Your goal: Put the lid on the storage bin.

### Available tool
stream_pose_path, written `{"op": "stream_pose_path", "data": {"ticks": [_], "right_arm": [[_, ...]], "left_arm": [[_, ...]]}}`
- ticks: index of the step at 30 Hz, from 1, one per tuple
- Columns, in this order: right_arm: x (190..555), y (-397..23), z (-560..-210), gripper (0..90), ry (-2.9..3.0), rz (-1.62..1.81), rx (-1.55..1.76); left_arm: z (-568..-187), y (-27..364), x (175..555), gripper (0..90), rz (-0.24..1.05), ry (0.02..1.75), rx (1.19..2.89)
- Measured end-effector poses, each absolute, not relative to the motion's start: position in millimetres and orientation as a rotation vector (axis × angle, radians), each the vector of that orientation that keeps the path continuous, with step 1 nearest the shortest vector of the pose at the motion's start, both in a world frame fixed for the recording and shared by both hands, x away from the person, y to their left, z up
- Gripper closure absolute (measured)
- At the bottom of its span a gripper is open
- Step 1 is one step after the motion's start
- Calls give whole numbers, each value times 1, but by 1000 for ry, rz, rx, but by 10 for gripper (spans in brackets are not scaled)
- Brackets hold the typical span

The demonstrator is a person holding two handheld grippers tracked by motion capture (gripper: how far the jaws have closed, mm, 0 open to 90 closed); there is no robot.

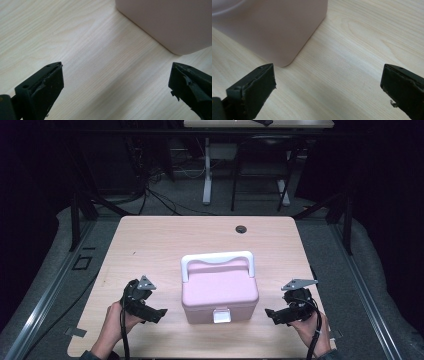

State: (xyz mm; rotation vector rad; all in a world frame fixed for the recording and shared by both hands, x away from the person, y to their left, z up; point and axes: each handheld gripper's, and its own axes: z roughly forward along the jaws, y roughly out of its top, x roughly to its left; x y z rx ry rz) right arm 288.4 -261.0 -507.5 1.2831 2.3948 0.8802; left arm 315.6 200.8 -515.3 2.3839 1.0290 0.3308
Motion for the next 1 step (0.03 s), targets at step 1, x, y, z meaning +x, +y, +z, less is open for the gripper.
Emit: {"op": "stream_pose_path", "data": {"ticks": [1], "right_arm": [[289, -261, -508, 0, 2394, 882, 1285]], "left_arm": [[-517, 201, 317, 0, 337, 1037, 2385]]}}
